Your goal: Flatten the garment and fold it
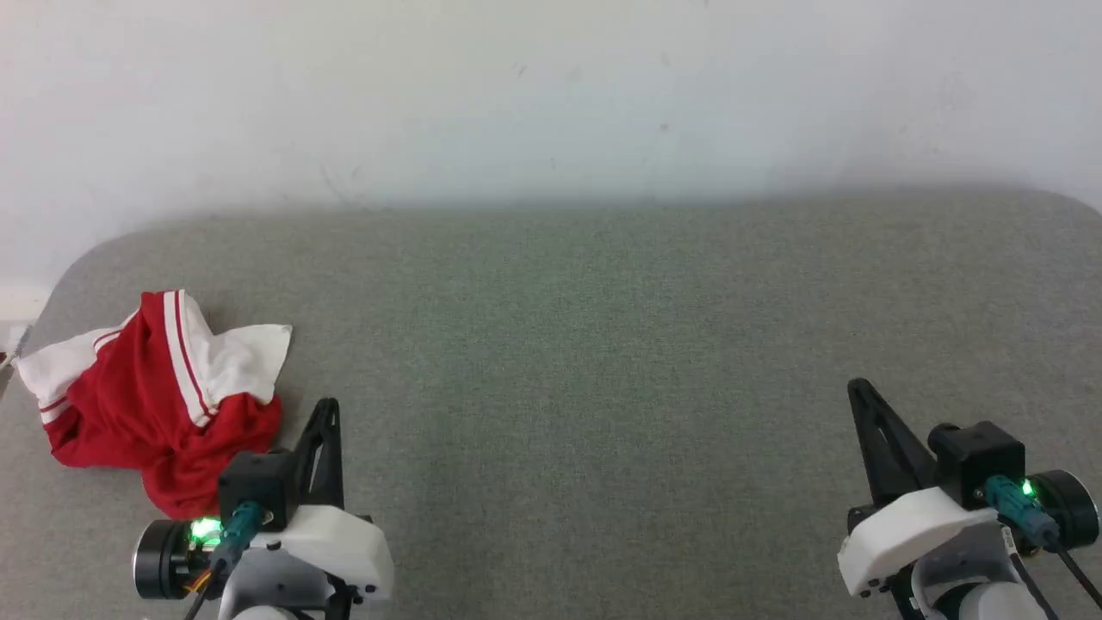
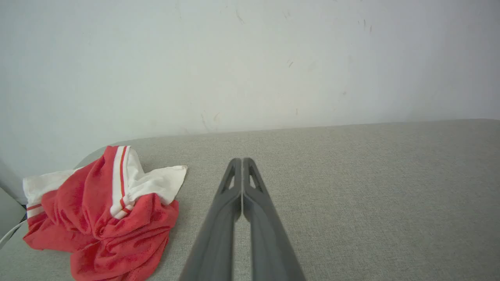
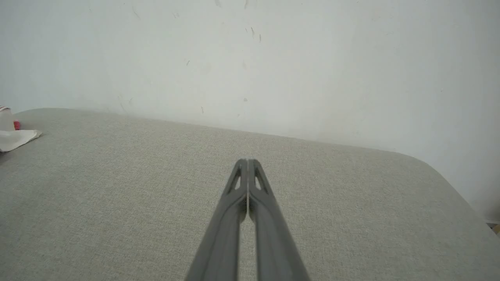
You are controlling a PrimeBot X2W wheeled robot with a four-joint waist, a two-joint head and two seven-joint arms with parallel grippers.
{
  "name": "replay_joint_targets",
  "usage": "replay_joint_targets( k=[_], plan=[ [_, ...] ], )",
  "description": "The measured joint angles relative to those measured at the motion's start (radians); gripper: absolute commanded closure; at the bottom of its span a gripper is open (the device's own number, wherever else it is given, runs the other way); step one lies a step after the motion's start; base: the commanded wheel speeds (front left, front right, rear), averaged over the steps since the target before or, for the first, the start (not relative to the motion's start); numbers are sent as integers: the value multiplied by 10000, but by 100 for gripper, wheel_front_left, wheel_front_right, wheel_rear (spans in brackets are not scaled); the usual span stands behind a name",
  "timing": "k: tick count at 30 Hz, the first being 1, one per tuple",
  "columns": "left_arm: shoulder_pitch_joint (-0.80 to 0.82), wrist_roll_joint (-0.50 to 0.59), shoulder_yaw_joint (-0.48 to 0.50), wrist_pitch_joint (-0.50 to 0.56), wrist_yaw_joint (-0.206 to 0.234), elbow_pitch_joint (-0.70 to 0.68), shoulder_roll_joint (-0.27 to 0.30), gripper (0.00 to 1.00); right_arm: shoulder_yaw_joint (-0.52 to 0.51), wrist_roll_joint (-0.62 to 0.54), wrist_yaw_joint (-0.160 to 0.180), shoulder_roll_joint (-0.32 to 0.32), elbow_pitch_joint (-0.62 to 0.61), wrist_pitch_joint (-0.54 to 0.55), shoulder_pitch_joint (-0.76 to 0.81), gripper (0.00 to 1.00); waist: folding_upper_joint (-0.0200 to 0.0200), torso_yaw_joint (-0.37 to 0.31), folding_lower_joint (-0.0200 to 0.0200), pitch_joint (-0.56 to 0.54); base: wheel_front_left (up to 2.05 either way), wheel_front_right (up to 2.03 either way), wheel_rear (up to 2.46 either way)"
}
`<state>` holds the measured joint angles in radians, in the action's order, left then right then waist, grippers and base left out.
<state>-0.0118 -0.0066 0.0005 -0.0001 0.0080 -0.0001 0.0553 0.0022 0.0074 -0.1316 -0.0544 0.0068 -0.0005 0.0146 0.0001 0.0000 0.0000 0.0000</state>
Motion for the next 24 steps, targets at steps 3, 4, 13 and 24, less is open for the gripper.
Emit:
replay_joint_targets(
  k=[3, 4, 13, 24],
  plan=[
    [0, 0, 0, 0, 0, 0, 0, 100, 0, 0, 0, 2, 0, 0, 0, 100, 0, 0, 0, 0, 0, 0, 0],
    [0, 0, 2, 0, 0, 0, 0, 100, 0, 0, 0, 2, 0, 0, 0, 100, 0, 0, 0, 0, 0, 0, 0],
    [0, 0, 2, 0, 0, 0, 0, 100, 0, 0, 0, 2, 0, 0, 0, 100, 0, 0, 0, 0, 0, 0, 0],
    [0, 0, 2, 0, 0, 0, 0, 100, 0, 2, 0, 2, 0, 0, 0, 100, 0, 0, 0, 0, 0, 0, 0]
  ],
)
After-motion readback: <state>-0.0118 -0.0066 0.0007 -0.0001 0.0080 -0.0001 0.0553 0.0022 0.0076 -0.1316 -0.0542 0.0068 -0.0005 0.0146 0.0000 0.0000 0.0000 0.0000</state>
